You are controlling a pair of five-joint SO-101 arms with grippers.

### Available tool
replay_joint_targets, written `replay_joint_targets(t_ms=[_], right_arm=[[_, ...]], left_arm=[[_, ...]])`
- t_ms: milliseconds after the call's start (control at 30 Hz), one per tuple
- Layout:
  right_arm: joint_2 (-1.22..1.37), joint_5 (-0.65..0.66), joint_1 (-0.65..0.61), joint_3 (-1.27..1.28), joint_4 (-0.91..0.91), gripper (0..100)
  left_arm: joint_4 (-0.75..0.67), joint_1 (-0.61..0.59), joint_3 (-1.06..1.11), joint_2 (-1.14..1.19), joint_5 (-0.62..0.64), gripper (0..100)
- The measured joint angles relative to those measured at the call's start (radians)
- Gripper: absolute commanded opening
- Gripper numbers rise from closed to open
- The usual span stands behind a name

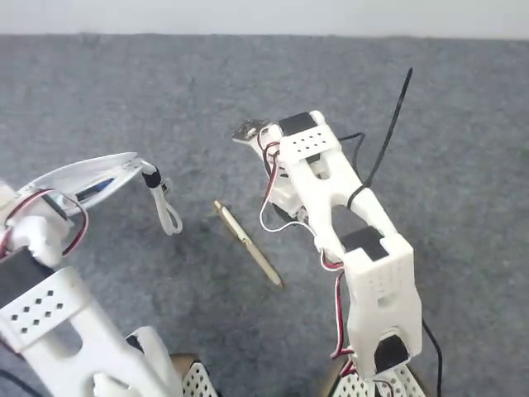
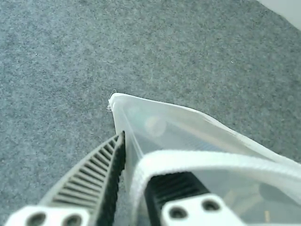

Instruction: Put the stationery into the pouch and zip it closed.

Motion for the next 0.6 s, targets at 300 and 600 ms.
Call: replay_joint_targets(t_ms=[300,600], right_arm=[[-0.143,-0.097,-0.063,0.081,0.023,0.6],[-0.376,-0.143,-0.080,0.249,-0.077,0.6]], left_arm=[[0.000,0.003,0.000,0.000,0.000,1],[0.058,0.133,-0.002,-0.054,0.000,1]])
